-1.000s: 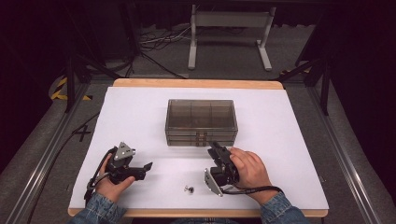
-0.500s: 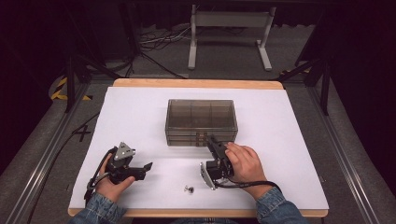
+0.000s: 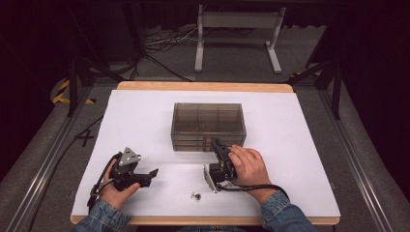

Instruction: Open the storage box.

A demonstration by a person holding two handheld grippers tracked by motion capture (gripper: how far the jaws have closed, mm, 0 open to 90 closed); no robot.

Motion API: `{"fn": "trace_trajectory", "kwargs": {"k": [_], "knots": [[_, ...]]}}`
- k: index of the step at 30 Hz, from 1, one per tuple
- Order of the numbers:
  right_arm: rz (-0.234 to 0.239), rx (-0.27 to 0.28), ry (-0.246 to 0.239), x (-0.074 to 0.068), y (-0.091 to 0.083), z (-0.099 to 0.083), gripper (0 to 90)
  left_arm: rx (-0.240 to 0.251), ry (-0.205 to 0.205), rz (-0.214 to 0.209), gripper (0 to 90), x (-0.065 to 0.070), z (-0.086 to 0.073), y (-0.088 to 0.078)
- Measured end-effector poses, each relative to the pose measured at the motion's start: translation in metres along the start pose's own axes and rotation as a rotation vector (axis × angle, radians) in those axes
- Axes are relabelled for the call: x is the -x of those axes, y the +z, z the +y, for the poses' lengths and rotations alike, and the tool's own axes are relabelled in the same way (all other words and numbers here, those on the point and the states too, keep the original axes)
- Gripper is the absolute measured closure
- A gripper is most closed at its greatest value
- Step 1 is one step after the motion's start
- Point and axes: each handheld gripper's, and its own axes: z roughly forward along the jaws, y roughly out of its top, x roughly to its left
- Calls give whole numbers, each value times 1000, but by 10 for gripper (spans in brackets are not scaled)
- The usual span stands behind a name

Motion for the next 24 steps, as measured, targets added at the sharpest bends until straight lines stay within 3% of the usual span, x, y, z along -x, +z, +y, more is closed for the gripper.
{"fn": "trace_trajectory", "kwargs": {"k": [24], "knots": [[-5, -23, -14, -5, 12, 5, 799, -2, -15, 3, 160, 0, -5, -5]]}}
